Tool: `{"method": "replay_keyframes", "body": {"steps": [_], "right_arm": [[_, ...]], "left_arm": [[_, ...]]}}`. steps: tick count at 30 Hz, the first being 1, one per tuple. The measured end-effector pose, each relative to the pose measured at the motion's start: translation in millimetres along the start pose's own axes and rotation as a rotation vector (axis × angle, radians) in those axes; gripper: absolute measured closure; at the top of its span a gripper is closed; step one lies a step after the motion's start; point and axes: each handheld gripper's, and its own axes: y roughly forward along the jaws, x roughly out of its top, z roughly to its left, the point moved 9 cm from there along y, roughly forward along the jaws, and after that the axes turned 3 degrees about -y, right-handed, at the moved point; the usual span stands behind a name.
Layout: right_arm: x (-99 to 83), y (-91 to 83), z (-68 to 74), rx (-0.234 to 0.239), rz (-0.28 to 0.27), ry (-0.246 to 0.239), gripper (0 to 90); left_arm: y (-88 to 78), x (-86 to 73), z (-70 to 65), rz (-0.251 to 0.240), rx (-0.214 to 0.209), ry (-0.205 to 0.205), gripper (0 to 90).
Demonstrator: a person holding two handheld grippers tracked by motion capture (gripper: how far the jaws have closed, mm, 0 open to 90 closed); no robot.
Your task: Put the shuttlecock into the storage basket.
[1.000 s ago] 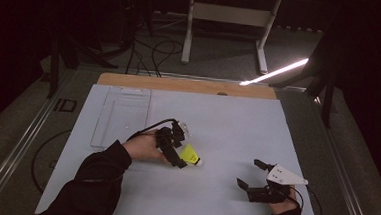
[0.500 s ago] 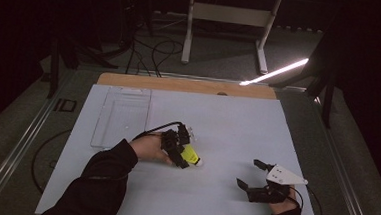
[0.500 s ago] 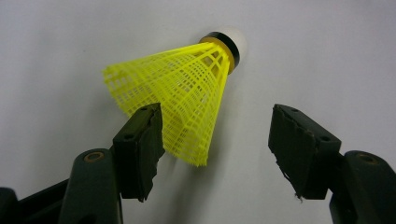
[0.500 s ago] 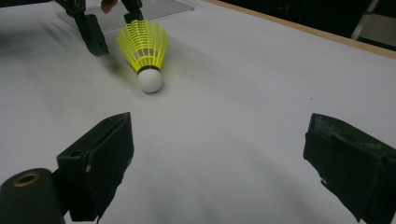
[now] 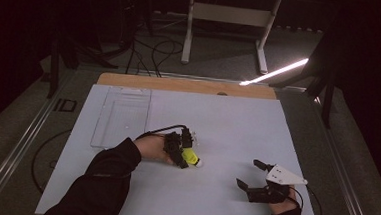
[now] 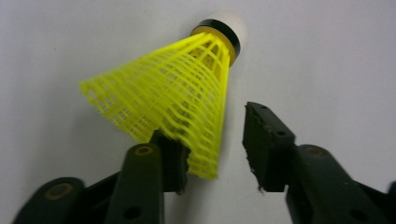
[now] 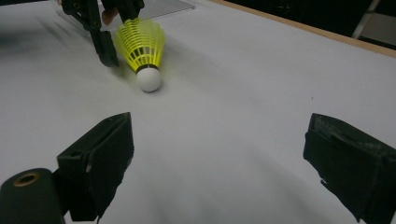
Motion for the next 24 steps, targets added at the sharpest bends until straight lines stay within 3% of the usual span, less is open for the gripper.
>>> {"method": "replay_keyframes", "body": {"steps": [12, 16, 21, 24], "right_arm": [[-0.3, 0.3, 0.2, 0.002, 0.001, 0.001, 8.5], [0.0, 0.1, 0.5, 0.003, 0.000, 0.000, 8.6], [-0.2, 0.1, 0.2, 0.002, 0.001, 0.000, 8.5], [0.2, 0.2, 0.5, 0.003, -0.001, 0.000, 8.5]], "left_arm": [[-2.5, 4.5, -2.9, 0.013, -0.017, 0.063, 88.2], [-5.2, 5.6, -5.5, 0.030, -0.015, 0.085, 89.0], [-9.6, 9.8, -7.8, 0.013, -0.001, 0.102, 89.2], [-12.8, 11.3, -9.4, 0.010, -0.014, 0.120, 89.2]]}}
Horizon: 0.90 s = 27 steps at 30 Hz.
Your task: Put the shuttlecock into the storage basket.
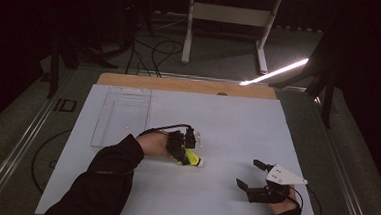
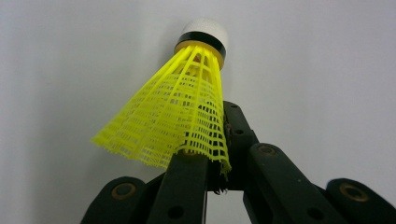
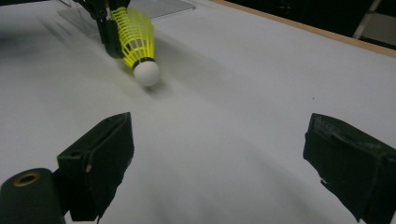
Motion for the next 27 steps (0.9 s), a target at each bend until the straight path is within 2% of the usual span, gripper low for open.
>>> {"method": "replay_keyframes", "body": {"steps": [4, 8, 9, 11, 12, 14, 20, 27], "right_arm": [[-0.3, 0.2, -0.3, -0.001, 0.001, 0.000, 8.5], [-0.5, 0.3, -0.2, -0.001, 0.003, 0.000, 8.5], [-0.5, 0.3, 0.0, -0.001, 0.004, 0.001, 8.5], [-0.1, 0.3, 0.1, -0.001, 0.002, 0.000, 8.6], [-0.1, 0.3, 0.1, -0.001, 0.002, 0.000, 8.6], [-0.5, 0.6, 0.3, 0.000, 0.005, 0.001, 8.6], [-1.5, 1.7, 0.4, 0.005, 0.005, 0.004, 8.6], [-2.0, 2.1, 0.1, 0.004, 0.009, 0.004, 8.6]], "left_arm": [[-4.8, 2.8, -4.6, -0.013, -0.018, 0.031, 89.2], [-10.5, 4.9, -5.3, -0.027, -0.019, 0.043, 89.2], [-11.8, 4.9, -6.6, -0.026, -0.032, 0.037, 89.2], [-14.4, 5.8, -6.8, -0.032, -0.025, 0.041, 89.2], [-15.4, 5.2, -8.8, -0.023, -0.041, 0.042, 89.2], [-17.7, 5.6, -7.6, -0.021, -0.031, 0.037, 89.2], [-27.3, 6.5, -10.3, -0.029, -0.038, 0.048, 89.2], [-38.5, 7.2, -11.3, -0.032, -0.019, 0.064, 89.3]]}}
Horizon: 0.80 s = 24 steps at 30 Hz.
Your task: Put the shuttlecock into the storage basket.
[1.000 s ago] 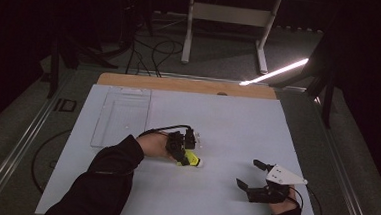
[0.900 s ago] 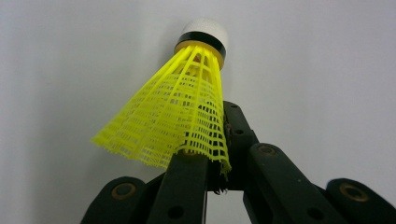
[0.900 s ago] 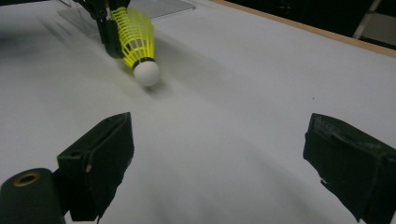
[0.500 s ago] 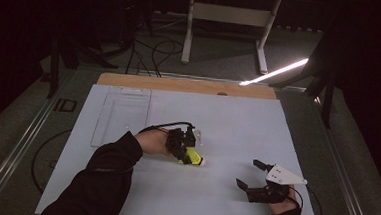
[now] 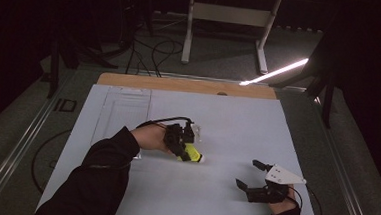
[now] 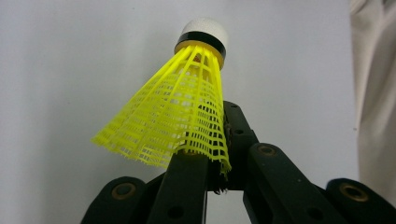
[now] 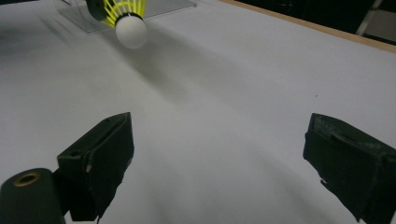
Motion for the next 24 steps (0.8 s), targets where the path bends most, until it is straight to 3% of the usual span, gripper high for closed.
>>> {"method": "replay_keyframes", "body": {"steps": [11, 20, 24], "right_arm": [[1.4, -1.5, -0.1, -0.001, -0.010, -0.001, 8.6], [1.3, -1.6, 0.0, -0.004, -0.008, 0.000, 8.5], [1.4, -1.6, 0.1, -0.005, -0.007, -0.004, 8.6]], "left_arm": [[-17.4, -1.8, 0.8, 0.006, 0.017, 0.013, 89.3], [-31.6, -11.1, 3.4, 0.008, 0.042, -0.010, 89.3], [-41.5, -16.4, 4.3, -0.004, 0.053, -0.043, 89.2]]}}
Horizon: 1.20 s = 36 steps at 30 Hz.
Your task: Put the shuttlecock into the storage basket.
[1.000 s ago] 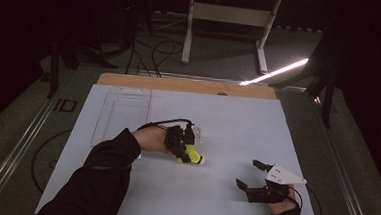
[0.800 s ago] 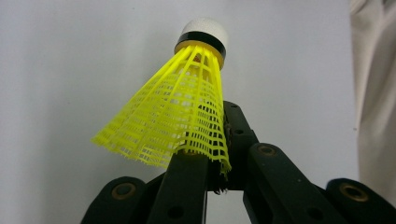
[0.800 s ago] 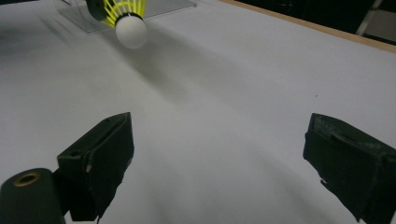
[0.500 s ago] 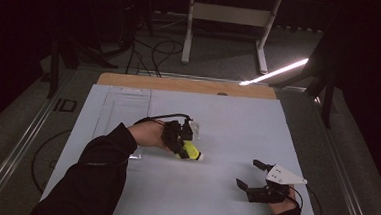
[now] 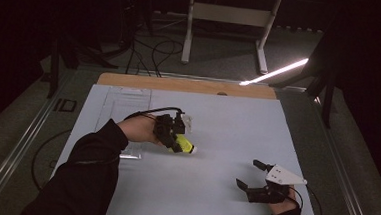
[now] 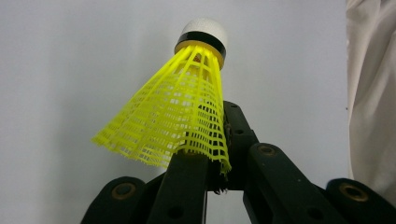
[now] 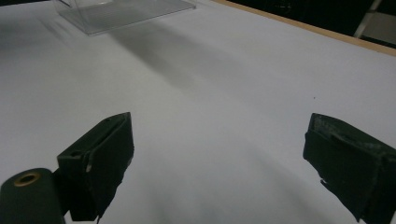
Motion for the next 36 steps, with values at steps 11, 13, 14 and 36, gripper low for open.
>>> {"method": "replay_keyframes", "body": {"steps": [11, 13, 14, 36], "right_arm": [[-0.5, 0.3, -0.5, -0.001, 0.001, 0.006, 8.6], [-0.5, 0.3, -0.5, 0.000, 0.000, 0.006, 8.6], [-0.7, 0.5, -0.5, 0.001, 0.002, 0.007, 8.6], [-1.0, 0.8, -1.0, -0.001, 0.003, 0.010, 8.6]], "left_arm": [[-31.5, -16.9, 5.8, -0.026, 0.062, -0.035, 89.3], [-36.5, -20.2, 6.4, -0.031, 0.067, -0.042, 89.3], [-38.9, -21.8, 7.1, -0.033, 0.073, -0.043, 89.3], [-64.7, -72.8, 13.0, -0.041, 0.120, -0.135, 89.2]]}}
